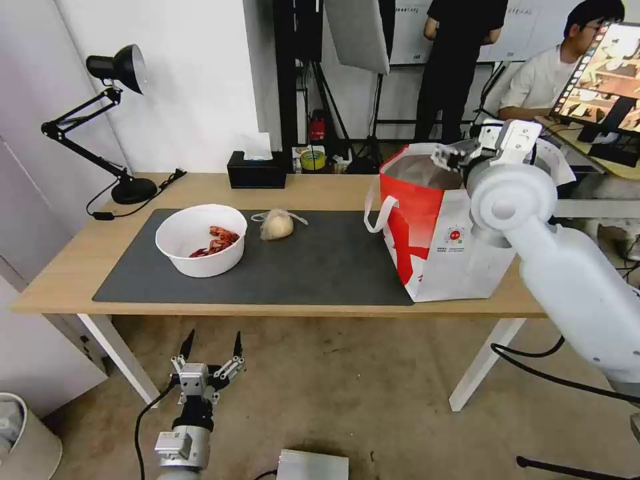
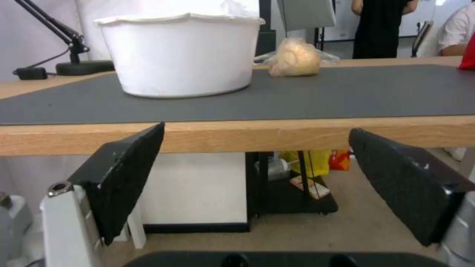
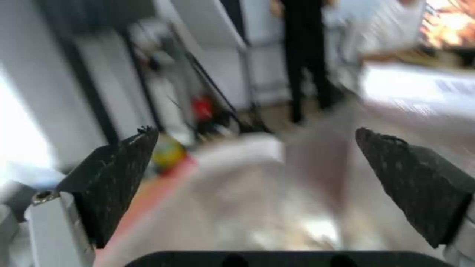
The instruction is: Pick up the trash from the table and place it into the takeout bag.
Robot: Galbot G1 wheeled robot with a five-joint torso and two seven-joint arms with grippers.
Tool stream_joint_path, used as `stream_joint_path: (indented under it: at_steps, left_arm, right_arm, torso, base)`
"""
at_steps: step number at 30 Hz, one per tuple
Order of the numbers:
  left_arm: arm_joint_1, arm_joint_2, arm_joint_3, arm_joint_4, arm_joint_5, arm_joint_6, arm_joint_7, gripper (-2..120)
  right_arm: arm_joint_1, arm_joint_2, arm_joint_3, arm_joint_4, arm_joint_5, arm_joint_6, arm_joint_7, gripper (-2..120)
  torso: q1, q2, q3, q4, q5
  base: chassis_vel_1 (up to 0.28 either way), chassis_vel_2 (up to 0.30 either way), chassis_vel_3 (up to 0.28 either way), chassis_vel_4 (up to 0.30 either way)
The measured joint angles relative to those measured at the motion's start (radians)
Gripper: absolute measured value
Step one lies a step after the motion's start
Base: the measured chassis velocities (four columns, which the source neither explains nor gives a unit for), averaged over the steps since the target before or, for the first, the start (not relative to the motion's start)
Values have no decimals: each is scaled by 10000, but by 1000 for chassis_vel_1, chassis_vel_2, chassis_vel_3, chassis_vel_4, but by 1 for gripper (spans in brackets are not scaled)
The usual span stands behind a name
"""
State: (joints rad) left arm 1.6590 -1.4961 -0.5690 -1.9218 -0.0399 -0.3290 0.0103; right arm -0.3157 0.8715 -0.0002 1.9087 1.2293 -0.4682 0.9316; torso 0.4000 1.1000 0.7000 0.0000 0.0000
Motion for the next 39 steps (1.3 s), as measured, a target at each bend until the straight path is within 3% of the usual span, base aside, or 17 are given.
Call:
stream_joint_path:
  at_steps: [2, 5, 6, 9, 10, 11, 12, 14, 21, 26, 27, 29, 34, 39]
  left_arm:
    - [-4, -3, 0, 3, 5, 0, 0, 100]
    - [-14, -25, 11, 30, 38, 0, 1, 100]
    - [-14, -25, 11, 30, 38, 0, 1, 100]
    - [-8, -24, -4, 42, 45, -1, 2, 100]
    - [-8, -24, -4, 42, 45, -1, 2, 100]
    - [-7, -20, -6, 46, 49, -1, 4, 100]
    - [-7, -20, -6, 46, 49, -1, 4, 100]
    - [-9, -22, -8, 48, 53, 0, 4, 100]
    - [-35, -177, 78, 84, 123, -84, 21, 100]
    - [-28, -219, 76, 98, 220, -133, 15, 100]
    - [-28, -219, 76, 98, 220, -133, 15, 100]
    - [-25, -219, 68, 115, 232, -136, 13, 100]
    - [-25, -218, 70, 134, 241, -139, 13, 100]
    - [-20, -227, 62, 156, 250, -146, 11, 100]
  right_arm:
    - [-20, -26, 0, 89, -76, 187, -178, 100]
    - [-309, -391, 102, 896, -345, 1452, -1708, 100]
    - [-309, -391, 102, 896, -345, 1452, -1708, 100]
    - [-1288, -1242, 473, 2144, -1046, 2333, -3966, 100]
    - [-1288, -1242, 473, 2144, -1046, 2333, -3966, 100]
    - [-1901, -1578, 649, 2591, -1557, 2691, -4758, 100]
    - [-1901, -1578, 649, 2591, -1557, 2691, -4758, 100]
    - [-3094, -2076, 1075, 3170, -2685, 3112, -5850, 100]
    - [-5927, -2626, 2115, 3980, -4845, 3714, -6278, 100]
    - [-8912, -2064, 3293, 4220, -6518, 4458, -6177, 100]
    - [-8912, -2064, 3293, 4220, -6518, 4458, -6177, 100]
    - [-10120, -1521, 3723, 4097, -7506, 5066, -6126, 100]
    - [-11159, -797, 3975, 3884, -8567, 5704, -6004, 100]
    - [-12374, 389, 4282, 3596, -9834, 6313, -5899, 99]
  torso:
    - [0, 0, 0, 0, 0]
    - [0, 0, 0, 4, -1]
    - [0, 0, 0, 4, -1]
    - [0, 0, -1, 1, -1]
    - [0, 0, -1, 1, -1]
    - [0, 0, -1, 1, -1]
    - [0, 0, -1, 1, -1]
    - [-1, 1, -1, 1, 0]
    - [-1, 1, -2, 0, -4]
    - [-2, 1, -1, -2, 2]
    - [-2, 1, -1, -2, 2]
    - [-2, 1, -1, -1, 0]
    - [-1, 1, -1, -1, 2]
    - [-1, 1, -1, -1, -1]
  base:
    - [0, 0, 0, 0]
    - [0, 0, 0, 0]
    - [0, 0, 0, 0]
    - [0, 0, 0, 0]
    - [0, 0, 0, 0]
    - [0, 0, 0, 0]
    - [0, 0, 0, 0]
    - [0, 0, 0, 0]
    - [0, 0, 0, 0]
    - [0, 0, 0, 0]
    - [0, 0, 0, 0]
    - [0, 0, 0, 0]
    - [0, 0, 0, 0]
    - [0, 0, 0, 0]
